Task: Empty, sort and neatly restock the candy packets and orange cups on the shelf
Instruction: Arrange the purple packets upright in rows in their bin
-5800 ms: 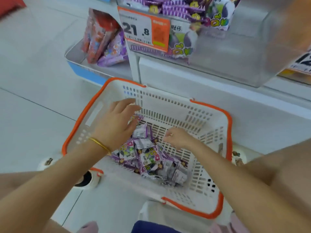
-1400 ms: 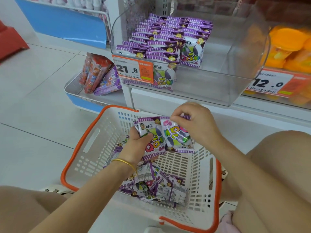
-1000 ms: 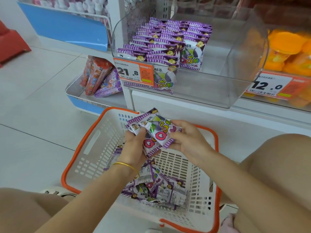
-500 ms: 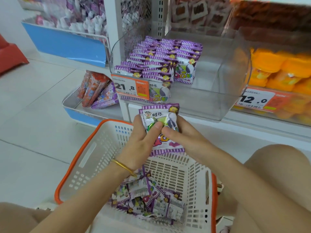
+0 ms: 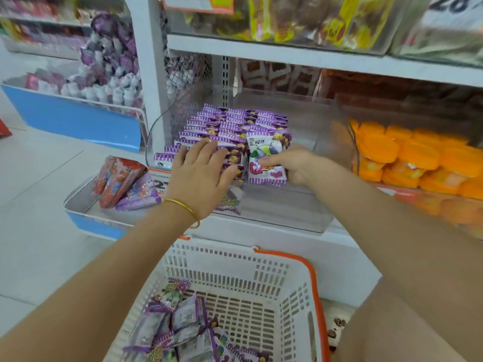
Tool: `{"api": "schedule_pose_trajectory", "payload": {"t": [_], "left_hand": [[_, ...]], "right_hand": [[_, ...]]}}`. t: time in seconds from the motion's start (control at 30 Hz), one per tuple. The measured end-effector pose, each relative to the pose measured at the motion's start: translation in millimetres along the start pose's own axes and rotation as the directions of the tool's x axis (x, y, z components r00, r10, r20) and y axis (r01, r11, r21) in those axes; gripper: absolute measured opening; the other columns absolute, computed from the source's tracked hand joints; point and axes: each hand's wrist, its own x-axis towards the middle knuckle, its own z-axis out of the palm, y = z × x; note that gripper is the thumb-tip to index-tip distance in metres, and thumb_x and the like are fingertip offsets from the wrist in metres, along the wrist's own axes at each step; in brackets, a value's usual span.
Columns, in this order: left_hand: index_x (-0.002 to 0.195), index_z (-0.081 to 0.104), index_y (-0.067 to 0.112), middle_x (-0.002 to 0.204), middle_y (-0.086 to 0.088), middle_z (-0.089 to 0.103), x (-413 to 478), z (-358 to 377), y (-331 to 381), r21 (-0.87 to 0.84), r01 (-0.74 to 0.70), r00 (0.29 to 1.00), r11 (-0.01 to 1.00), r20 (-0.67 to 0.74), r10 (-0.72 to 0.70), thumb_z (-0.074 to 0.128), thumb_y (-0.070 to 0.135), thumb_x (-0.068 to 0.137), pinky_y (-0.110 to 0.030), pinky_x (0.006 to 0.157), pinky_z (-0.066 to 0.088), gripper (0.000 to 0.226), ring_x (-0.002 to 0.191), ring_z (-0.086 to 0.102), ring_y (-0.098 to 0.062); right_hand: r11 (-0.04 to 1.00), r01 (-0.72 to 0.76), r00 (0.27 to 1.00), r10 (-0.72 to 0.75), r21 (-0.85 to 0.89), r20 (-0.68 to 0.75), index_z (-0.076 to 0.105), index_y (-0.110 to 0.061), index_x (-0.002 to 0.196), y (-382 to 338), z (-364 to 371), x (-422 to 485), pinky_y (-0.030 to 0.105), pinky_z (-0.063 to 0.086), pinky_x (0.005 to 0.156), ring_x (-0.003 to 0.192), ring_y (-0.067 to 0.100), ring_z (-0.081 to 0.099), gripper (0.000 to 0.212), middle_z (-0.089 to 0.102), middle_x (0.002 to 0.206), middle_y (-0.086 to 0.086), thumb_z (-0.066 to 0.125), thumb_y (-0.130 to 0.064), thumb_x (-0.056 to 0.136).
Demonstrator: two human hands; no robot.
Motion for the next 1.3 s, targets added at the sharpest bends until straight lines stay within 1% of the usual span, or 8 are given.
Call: {"api": "schedule_pose_trajectory", "payload": {"t": [0.17, 0.5, 0.6, 0.7, 0.8, 0.97, 1.13, 1.3], "left_hand": [[0.123, 0.06, 0.009, 0.132, -0.013, 0.055, 1, 2, -2, 0.012, -0.045, 0.999, 0.999, -0.031, 0.045, 0.021, 0.048, 0.091, -0.053, 0.106, 0.028, 0.064, 0.13, 0.044, -0.032], [0.128, 0.054, 0.008, 0.137, -0.012, 0.05, -4, -9, -7, -0.096, -0.118, 0.987, 0.988, -0.124, 0.106, 0.027, 0.047, 0.092, -0.049, 0.11, 0.028, 0.06, 0.132, 0.038, -0.032], [0.118, 0.059, 0.004, 0.127, -0.012, 0.057, -34, -19, -11, -0.155, -0.176, 0.93, 0.972, -0.35, 0.113, 0.041, 0.028, 0.094, -0.042, 0.103, 0.035, 0.039, 0.119, 0.048, -0.032], [0.114, 0.061, 0.004, 0.121, -0.011, 0.059, -84, -7, -21, -0.227, -0.129, 0.926, 0.965, -0.375, 0.035, 0.041, 0.02, 0.092, -0.037, 0.097, 0.033, 0.033, 0.111, 0.051, -0.031], [0.111, 0.061, 0.005, 0.117, -0.012, 0.06, -129, 29, -48, -0.223, -0.011, 0.978, 0.975, -0.204, -0.035, 0.04, 0.018, 0.09, -0.037, 0.092, 0.035, 0.033, 0.107, 0.053, -0.033], [0.106, 0.064, 0.009, 0.113, -0.012, 0.062, -183, 93, -89, -0.124, 0.268, 0.953, 0.955, 0.177, -0.244, 0.04, 0.02, 0.087, -0.043, 0.088, 0.042, 0.032, 0.102, 0.055, -0.038], [0.137, 0.042, 0.018, 0.144, -0.003, 0.037, -221, 145, -98, -0.01, 0.467, 0.673, 0.884, 0.653, -0.348, 0.062, 0.028, 0.087, -0.039, 0.11, 0.028, 0.054, 0.134, 0.03, -0.031], [0.147, 0.018, 0.022, 0.155, -0.001, 0.016, -244, 196, -99, 0.115, 0.388, 0.427, 0.914, 0.856, -0.289, 0.065, 0.043, 0.083, -0.046, 0.111, 0.028, 0.082, 0.142, 0.017, -0.027]], "right_hand": [[0.761, -0.043, 0.988, -0.062, -0.647, -0.14, 0.048, -0.008, 0.091, -1, 3, 6, 0.028, 0.039, 0.07, 0.082, 0.02, 0.05, 0.043, 0.05, 0.081, 0.003, 0.071, -0.043, 0.081], [0.941, -0.076, 0.993, 0.101, -0.33, 0.062, 0.059, -0.01, 0.101, -2, -3, 0, 0.032, 0.055, 0.07, 0.08, 0.02, 0.057, 0.031, 0.059, 0.099, 0.009, 0.078, -0.011, 0.077], [0.876, 0.124, 0.978, -0.188, -0.466, -0.092, 0.053, -0.009, 0.076, -14, -17, -44, 0.029, 0.052, 0.066, 0.074, 0.022, 0.061, 0.023, 0.057, 0.09, 0.011, 0.075, -0.014, 0.08], [0.849, 0.43, 0.861, -0.488, -0.308, -0.145, 0.054, -0.008, 0.112, -4, -6, -106, 0.036, 0.055, 0.064, 0.079, 0.022, 0.065, 0.031, 0.06, 0.087, 0.003, 0.069, -0.015, 0.085], [0.89, 0.419, 0.908, -0.408, -0.178, 0.094, 0.059, -0.017, 0.107, 53, 38, -132, 0.033, 0.057, 0.054, 0.071, 0.015, 0.066, 0.019, 0.057, 0.078, -0.004, 0.061, -0.01, 0.09], [0.796, 0.113, 0.894, 0.18, -0.595, 0.41, 0.057, -0.01, 0.123, 205, 127, -62, 0.038, 0.055, 0.086, 0.103, 0.026, 0.063, 0.028, 0.058, 0.125, 0.011, 0.052, -0.02, 0.097], [0.728, 0.061, 0.793, 0.381, -0.683, 0.476, 0.033, -0.011, 0.145, 311, 180, -32, 0.032, 0.035, 0.105, 0.133, 0.025, 0.04, 0.067, 0.037, 0.149, 0.009, 0.067, -0.021, 0.088], [0.846, -0.059, 0.905, 0.269, -0.53, 0.329, 0.035, -0.012, 0.144, 339, 211, -5, 0.034, 0.034, 0.107, 0.132, 0.024, 0.042, 0.048, 0.039, 0.148, 0.007, 0.048, -0.018, 0.098]]}}
